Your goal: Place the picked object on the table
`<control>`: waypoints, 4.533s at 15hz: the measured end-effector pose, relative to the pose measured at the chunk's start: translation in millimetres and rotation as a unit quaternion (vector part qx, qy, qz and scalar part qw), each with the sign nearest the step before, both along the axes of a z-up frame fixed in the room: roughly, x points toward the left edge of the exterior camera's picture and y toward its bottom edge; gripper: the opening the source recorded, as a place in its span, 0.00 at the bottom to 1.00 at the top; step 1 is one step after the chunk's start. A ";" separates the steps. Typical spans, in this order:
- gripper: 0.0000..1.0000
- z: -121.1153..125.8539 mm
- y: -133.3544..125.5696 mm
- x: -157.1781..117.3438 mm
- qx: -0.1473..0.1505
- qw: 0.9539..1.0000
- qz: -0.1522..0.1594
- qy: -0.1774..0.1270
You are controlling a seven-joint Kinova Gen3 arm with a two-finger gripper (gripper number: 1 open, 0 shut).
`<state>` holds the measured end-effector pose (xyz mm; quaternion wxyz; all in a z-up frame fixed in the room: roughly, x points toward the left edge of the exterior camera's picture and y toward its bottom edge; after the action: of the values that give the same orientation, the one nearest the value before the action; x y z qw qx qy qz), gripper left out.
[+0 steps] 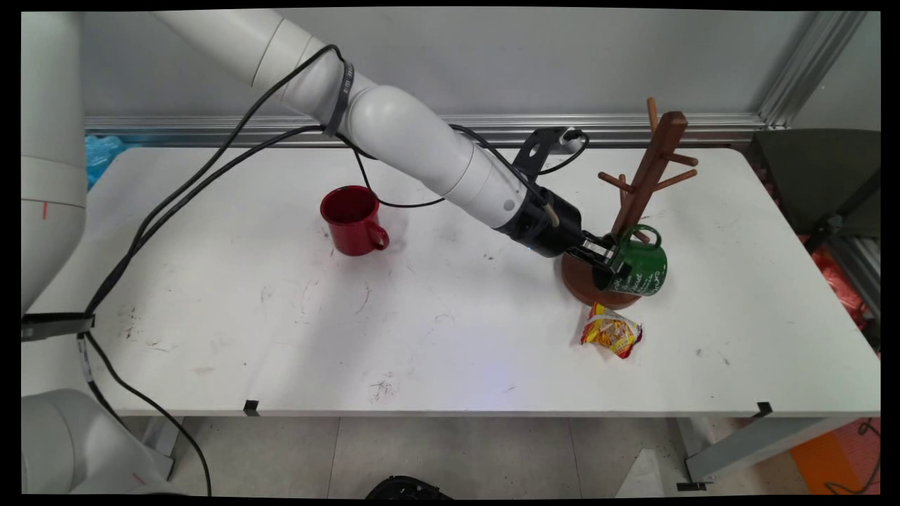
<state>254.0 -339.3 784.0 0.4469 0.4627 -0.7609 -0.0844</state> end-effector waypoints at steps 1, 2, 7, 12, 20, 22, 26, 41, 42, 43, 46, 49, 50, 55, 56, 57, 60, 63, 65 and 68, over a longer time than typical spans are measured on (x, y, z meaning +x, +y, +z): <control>0.00 -0.2 0.4 0.2 -0.002 1.000 0.000 0.000; 0.00 -0.1 1.0 0.2 -0.004 1.000 -0.001 0.000; 0.00 1.8 4.6 1.7 -0.012 1.000 0.000 -0.001; 0.00 7.5 12.5 5.5 -0.018 1.000 -0.004 0.001; 0.00 21.6 29.3 9.7 -0.023 1.000 -0.016 0.009; 0.00 24.6 32.9 10.0 -0.023 1.000 -0.018 0.011; 0.00 33.5 44.5 11.1 -0.021 0.999 -0.024 0.014; 0.00 76.7 100.1 62.0 -0.030 0.995 -0.087 -0.041; 0.00 82.2 102.1 69.2 -0.035 0.993 -0.094 -0.054; 0.00 88.3 103.7 76.6 -0.040 0.992 -0.100 -0.068; 0.00 104.4 106.2 94.3 -0.052 0.987 -0.110 -0.101; 0.00 123.8 106.8 116.5 -0.064 0.981 -0.116 -0.142; 0.00 130.5 107.0 124.6 -0.066 0.978 -0.117 -0.158; 0.00 155.9 109.4 154.9 -0.075 0.963 -0.122 -0.228; 0.00 160.1 109.9 160.6 -0.077 0.958 -0.124 -0.245; 0.00 162.6 110.1 164.4 -0.078 0.955 -0.126 -0.258; 0.00 168.5 111.7 175.4 -0.078 0.943 -0.130 -0.297; 0.00 171.5 113.9 184.9 -0.075 0.928 -0.135 -0.339; 0.00 171.5 115.5 189.2 -0.071 0.919 -0.137 -0.362; 0.00 167.4 118.0 192.1 -0.064 0.905 -0.143 -0.397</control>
<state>446.0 -221.3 951.4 0.1198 0.3150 -0.9370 0.0922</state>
